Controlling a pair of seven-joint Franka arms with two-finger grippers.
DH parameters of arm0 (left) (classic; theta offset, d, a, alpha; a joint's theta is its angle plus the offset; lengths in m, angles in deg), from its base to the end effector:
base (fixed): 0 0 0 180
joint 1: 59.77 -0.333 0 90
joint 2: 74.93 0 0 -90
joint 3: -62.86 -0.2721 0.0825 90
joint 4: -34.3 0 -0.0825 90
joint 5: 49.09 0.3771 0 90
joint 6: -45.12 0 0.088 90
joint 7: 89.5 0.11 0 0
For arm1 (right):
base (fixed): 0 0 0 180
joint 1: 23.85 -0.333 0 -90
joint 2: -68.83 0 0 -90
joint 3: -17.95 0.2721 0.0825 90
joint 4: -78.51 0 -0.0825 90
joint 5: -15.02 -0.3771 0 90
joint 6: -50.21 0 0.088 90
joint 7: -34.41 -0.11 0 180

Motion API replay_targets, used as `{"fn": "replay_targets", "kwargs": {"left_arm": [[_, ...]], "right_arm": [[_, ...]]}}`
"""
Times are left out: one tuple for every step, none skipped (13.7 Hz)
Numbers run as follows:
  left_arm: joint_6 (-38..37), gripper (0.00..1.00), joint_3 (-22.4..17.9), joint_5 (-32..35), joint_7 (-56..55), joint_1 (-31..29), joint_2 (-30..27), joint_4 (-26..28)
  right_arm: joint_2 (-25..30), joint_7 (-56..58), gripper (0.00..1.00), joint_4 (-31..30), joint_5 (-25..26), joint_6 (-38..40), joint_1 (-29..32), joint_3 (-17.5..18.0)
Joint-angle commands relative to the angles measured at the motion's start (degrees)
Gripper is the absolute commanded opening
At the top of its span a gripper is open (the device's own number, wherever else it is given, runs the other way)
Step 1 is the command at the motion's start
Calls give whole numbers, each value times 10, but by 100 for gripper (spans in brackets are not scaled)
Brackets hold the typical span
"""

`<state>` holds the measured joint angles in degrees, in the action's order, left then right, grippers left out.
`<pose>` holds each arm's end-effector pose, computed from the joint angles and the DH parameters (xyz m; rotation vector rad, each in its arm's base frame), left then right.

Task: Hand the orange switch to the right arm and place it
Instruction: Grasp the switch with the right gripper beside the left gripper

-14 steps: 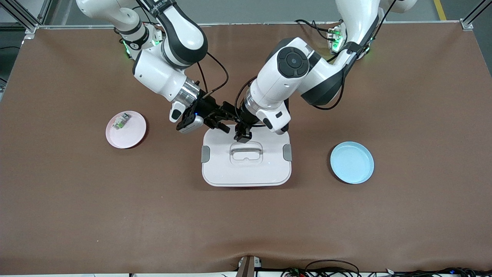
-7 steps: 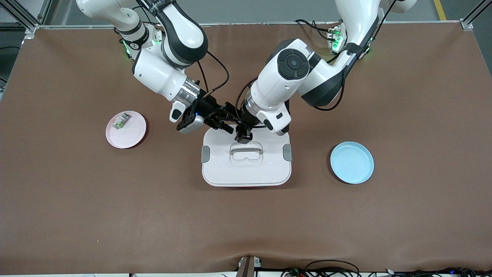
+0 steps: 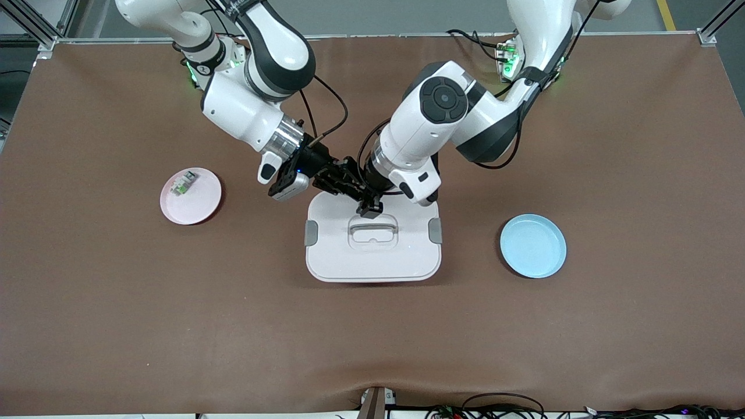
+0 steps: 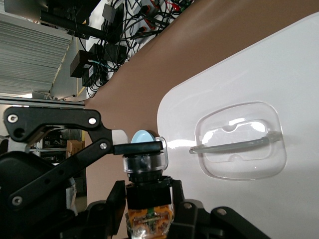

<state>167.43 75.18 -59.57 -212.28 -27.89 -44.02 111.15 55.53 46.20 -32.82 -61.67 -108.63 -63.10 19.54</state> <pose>0.5216 -0.4775 0.4117 2.0761 1.9218 -0.3438 0.4935 0.3712 0.3639 -2.2115 0.2639 -0.3117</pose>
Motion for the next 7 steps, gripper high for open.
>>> {"fn": "replay_targets", "kwargs": {"left_arm": [[6,0,3,-6,-4,9,-3,-21],[6,0,3,-7,-4,9,-3,-21],[6,3,3,-7,-6,9,-1,-21],[7,4,3,-7,-6,9,-1,-21],[7,9,3,-7,-7,9,0,-21],[7,14,3,-7,-7,9,0,-21],[7,21,3,-7,-7,8,0,-21]], "right_arm": [[-9,-4,0,4,-12,0,-16,-2],[-9,-4,0,4,-12,0,-16,-2],[-9,-4,0,4,-12,0,-16,-2],[-9,-4,0,4,-12,0,-16,-2],[-9,-4,0,5,-12,0,-16,-2],[-9,-4,0,7,-12,1,-16,-2],[-9,-4,0,8,-12,1,-16,-2]]}}
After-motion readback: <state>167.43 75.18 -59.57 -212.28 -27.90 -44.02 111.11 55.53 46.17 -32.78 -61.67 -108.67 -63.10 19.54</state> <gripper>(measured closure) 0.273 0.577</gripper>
